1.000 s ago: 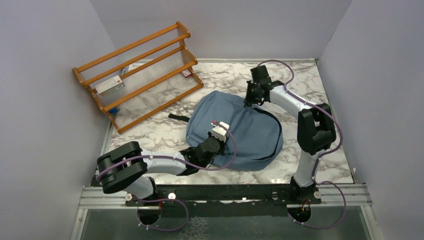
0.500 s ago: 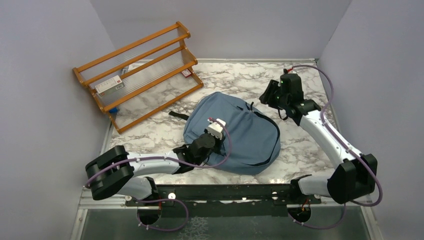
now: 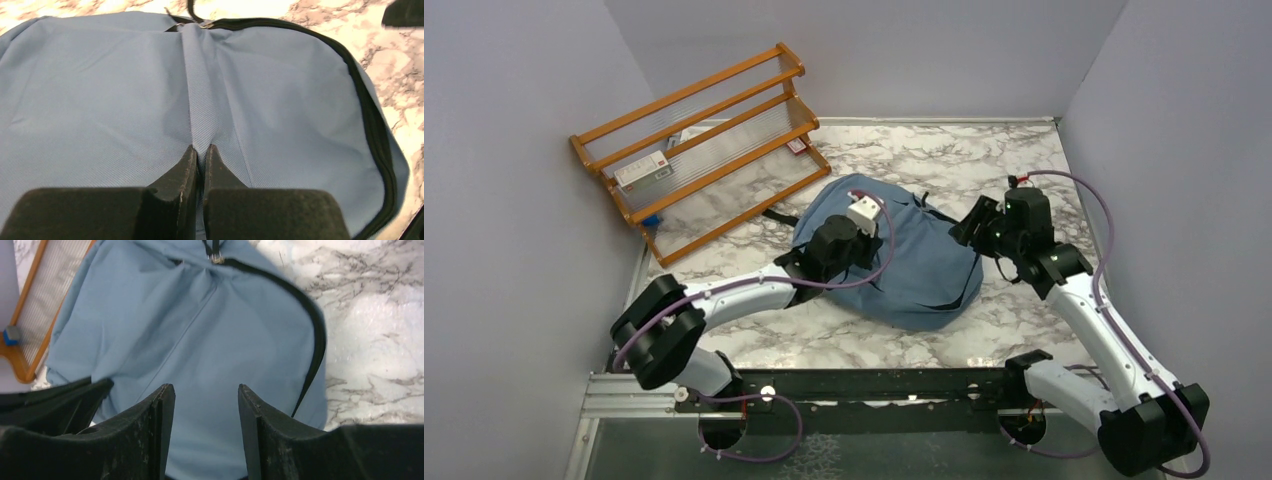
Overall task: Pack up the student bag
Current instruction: Move the student bag to the center of the board.
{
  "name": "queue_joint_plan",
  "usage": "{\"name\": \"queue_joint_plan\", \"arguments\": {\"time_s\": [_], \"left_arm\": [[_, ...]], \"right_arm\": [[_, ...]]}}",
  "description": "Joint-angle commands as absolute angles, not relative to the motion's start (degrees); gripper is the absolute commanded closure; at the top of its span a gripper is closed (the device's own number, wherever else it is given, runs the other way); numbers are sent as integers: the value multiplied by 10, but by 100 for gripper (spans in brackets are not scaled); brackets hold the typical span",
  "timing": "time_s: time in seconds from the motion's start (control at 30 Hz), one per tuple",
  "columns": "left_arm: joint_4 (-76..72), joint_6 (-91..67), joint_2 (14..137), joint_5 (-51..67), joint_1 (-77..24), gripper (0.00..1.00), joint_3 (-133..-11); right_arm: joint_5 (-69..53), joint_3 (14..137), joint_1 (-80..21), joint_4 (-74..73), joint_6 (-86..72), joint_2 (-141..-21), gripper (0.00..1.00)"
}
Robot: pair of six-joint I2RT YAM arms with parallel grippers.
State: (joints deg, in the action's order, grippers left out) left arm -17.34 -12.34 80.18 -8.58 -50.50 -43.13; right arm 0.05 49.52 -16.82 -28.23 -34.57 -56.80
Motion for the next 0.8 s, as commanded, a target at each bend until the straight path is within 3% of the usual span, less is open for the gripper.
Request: {"name": "queue_joint_plan", "arguments": {"time_s": [0.0, 0.27, 0.37, 0.53, 0.77], "left_arm": [[-229, -101, 858, -7, -496, 98, -521], [-219, -89, 988, 46, -491, 97, -659], [-206, -91, 1000, 43, -490, 76, -680], [-171, -96, 968, 11, -490, 55, -674], [-100, -115, 817, -95, -488, 15, -579]], "right_arm": [[-18, 476, -171, -316, -367, -537, 45], [27, 484, -171, -356, -370, -481, 45], [36, 492, -171, -375, -365, -463, 43], [33, 507, -171, -401, -354, -441, 39], [36, 536, -171, -428, -342, -410, 34]]}}
